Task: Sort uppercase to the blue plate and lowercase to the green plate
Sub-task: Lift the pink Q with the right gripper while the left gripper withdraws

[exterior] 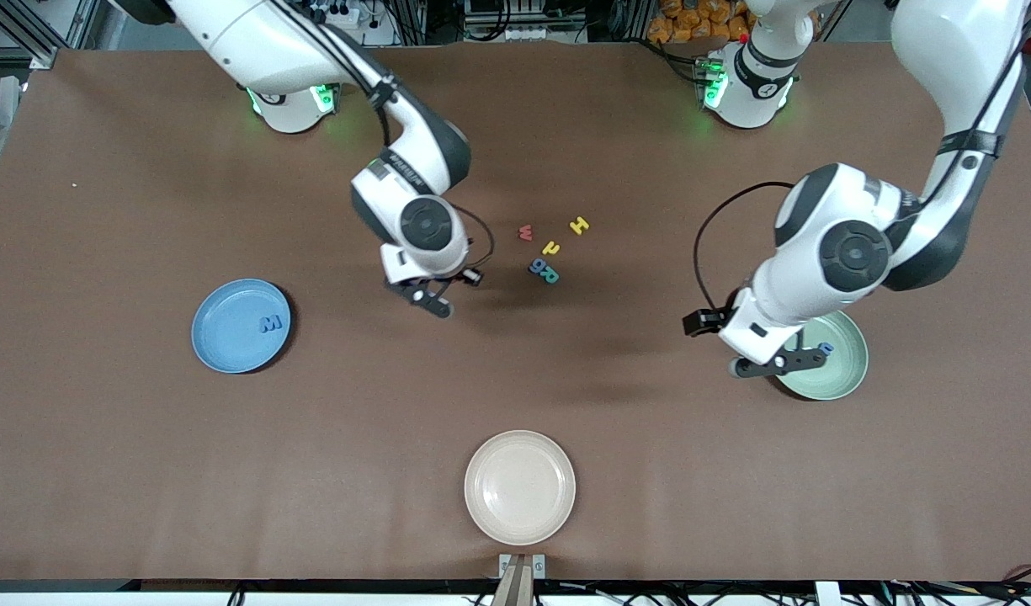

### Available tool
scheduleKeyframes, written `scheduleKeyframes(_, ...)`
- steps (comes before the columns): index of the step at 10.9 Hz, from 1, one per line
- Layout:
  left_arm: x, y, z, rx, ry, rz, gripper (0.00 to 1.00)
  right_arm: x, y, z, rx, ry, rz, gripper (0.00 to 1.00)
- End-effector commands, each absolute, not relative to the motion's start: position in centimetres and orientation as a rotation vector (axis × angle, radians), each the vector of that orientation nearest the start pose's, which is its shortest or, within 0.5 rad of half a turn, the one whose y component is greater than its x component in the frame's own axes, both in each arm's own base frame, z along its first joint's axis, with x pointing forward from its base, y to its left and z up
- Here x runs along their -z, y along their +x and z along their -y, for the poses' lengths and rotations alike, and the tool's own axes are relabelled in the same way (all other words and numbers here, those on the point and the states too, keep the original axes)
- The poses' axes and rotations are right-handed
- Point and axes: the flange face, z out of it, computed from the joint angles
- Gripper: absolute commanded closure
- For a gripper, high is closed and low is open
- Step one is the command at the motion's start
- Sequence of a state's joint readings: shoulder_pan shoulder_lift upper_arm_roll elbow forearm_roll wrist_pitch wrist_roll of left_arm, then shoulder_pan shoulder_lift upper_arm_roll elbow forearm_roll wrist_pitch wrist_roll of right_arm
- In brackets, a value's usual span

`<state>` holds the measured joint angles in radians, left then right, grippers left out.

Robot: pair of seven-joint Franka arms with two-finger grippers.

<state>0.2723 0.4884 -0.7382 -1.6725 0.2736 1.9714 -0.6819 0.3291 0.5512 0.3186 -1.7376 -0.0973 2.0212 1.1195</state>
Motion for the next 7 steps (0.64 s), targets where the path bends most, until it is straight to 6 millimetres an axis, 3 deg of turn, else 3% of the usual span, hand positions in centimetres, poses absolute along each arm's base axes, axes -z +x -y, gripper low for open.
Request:
scheduleKeyframes(1,-37.1,60.6,24.0,-0.135,-3.146,0.316,0.00,-25.9,54.1,-32.2,-0.413,-3.213,-0.551,0.91)
scheduleKeyframes(4,-35.5,59.1,24.6,-0.145,-3.129,0.317,0.00,-26.3,57.4,-25.4,-0.429,-3.258,-0.370,0.91)
scheduleKeyframes(7,-37.0,57.4,26.0,-0.094,-3.126,0.270,0.00,-26.0,60.1,-18.1,-0.439,-3.285,-0.174,0.90)
